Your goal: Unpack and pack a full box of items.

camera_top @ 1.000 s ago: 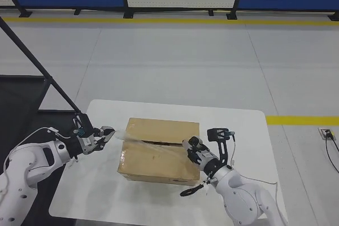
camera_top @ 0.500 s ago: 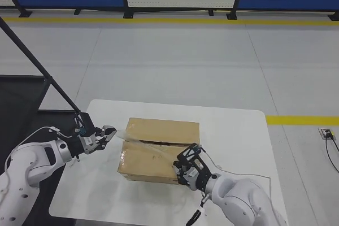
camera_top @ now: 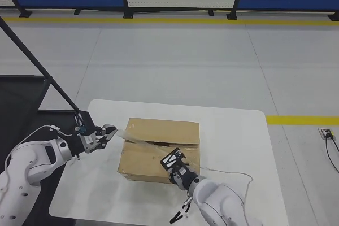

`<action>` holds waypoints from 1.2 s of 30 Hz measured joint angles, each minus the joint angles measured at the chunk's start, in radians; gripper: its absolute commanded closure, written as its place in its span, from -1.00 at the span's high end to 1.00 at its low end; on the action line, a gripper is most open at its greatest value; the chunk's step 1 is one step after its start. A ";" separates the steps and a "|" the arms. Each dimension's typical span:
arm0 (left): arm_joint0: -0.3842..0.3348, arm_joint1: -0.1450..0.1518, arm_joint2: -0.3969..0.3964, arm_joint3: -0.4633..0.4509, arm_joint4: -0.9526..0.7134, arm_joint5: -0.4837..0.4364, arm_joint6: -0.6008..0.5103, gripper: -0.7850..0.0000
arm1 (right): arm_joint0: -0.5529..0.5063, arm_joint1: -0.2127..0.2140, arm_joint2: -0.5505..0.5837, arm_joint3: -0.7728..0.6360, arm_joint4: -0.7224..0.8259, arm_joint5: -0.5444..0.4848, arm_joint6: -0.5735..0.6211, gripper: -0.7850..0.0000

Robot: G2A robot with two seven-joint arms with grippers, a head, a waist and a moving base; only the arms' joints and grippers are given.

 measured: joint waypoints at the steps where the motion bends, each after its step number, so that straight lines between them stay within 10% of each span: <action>1: 0.000 0.000 0.000 0.000 -0.002 -0.001 -0.001 -1.00 | 0.002 -0.002 -0.007 0.002 -0.023 0.014 -0.006 -1.00; 14: -0.003 -0.003 -0.005 0.002 -0.013 -0.012 -0.004 -1.00 | 0.001 -0.026 -0.063 0.015 -0.274 0.179 -0.111 -1.00; 36: 0.016 -0.005 -0.022 0.001 0.004 -0.012 0.014 -1.00 | 0.063 -0.071 0.024 0.095 -0.166 0.221 -0.085 -1.00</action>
